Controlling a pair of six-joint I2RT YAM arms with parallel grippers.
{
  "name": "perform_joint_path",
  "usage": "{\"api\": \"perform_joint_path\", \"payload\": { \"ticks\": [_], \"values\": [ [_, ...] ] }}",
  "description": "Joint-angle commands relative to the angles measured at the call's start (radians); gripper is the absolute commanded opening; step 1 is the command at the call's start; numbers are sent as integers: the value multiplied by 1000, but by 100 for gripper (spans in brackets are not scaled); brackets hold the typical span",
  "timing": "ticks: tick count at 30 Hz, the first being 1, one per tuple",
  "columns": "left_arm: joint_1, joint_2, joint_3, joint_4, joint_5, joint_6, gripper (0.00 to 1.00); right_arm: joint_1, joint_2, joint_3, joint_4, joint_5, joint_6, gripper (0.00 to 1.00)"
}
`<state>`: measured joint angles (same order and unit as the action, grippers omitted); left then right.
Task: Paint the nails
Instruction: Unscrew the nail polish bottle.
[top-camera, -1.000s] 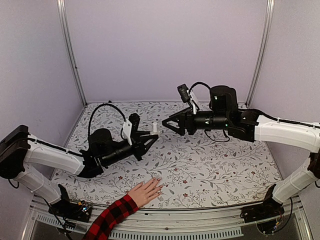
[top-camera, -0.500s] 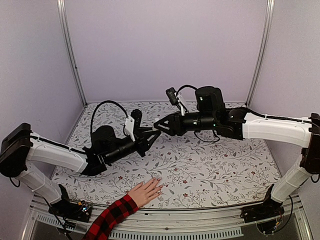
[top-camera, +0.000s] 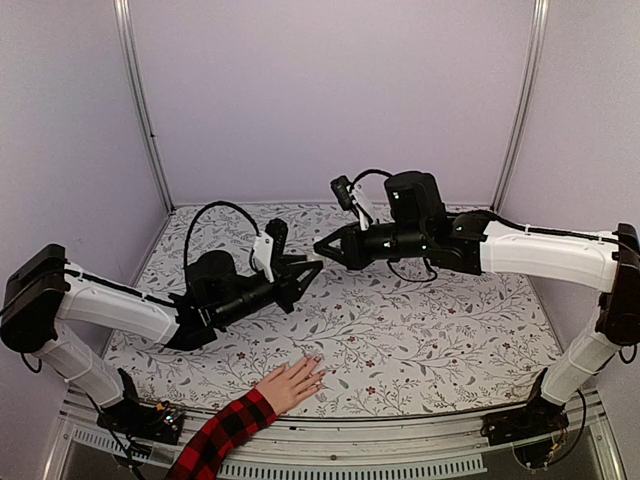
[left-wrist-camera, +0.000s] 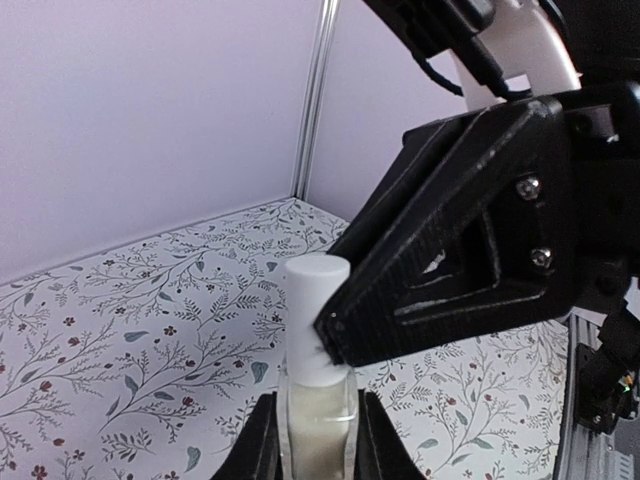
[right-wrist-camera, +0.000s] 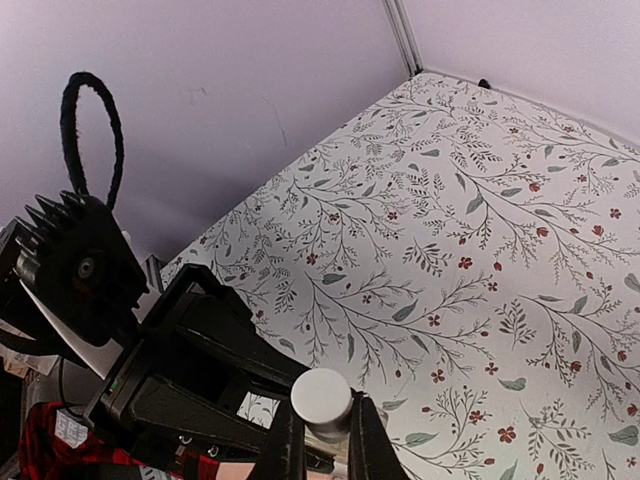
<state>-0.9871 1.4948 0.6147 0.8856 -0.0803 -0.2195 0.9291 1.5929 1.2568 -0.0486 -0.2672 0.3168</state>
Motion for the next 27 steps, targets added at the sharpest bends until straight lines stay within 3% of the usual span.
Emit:
{"api": "perform_joint_path", "payload": {
  "ticks": [1, 27],
  "values": [
    [-14, 3, 41, -6, 62, 28, 0, 18, 22, 49, -7, -34, 5, 2],
    [8, -26, 46, 63, 455, 7, 0, 18, -102, -28, 53, -181, -144, 0]
  ]
}}
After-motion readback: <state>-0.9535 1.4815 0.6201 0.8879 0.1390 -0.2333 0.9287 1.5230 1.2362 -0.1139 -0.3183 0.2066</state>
